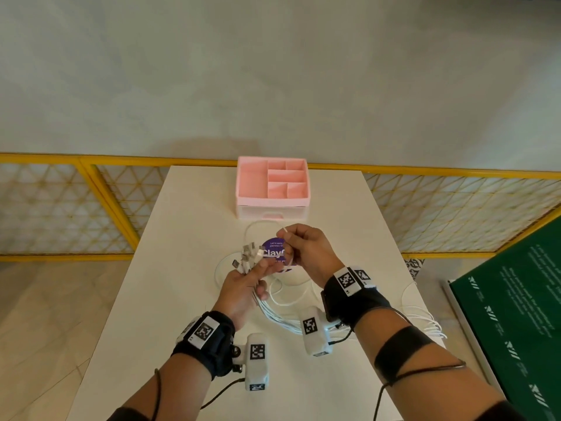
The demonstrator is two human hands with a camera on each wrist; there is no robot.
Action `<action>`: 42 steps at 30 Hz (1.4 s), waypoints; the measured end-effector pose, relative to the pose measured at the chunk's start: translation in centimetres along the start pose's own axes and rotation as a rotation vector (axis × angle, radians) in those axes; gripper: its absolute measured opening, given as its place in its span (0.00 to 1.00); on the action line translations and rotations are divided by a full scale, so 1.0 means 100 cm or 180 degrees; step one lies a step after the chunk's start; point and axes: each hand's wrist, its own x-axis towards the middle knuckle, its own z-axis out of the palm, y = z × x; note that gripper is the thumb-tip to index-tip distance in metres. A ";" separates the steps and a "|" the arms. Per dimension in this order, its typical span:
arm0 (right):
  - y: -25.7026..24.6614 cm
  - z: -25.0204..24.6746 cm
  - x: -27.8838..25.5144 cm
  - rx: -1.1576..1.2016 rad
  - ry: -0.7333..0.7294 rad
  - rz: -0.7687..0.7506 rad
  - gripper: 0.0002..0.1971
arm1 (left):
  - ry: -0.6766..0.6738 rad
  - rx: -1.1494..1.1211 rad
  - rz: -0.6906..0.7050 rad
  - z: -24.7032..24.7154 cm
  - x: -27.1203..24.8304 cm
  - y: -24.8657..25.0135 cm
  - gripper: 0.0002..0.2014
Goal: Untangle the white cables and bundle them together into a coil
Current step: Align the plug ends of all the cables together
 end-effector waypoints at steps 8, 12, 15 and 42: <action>0.021 -0.017 -0.024 -0.1212 -0.0656 0.0306 0.06 | 0.0405 -0.1518 -0.0444 -0.002 0.019 0.018 0.14; 0.038 -0.040 -0.036 -0.1931 -0.1016 0.0396 0.10 | 0.0519 -0.1629 -0.0412 -0.010 0.023 0.017 0.14; 0.041 -0.067 -0.046 -0.2175 -0.1085 0.0618 0.06 | 0.0732 -0.1552 -0.0355 -0.015 0.025 0.012 0.13; -0.007 0.001 -0.009 -0.2005 -0.0614 -0.0185 0.18 | 0.0067 0.0470 0.0513 0.027 -0.006 0.007 0.10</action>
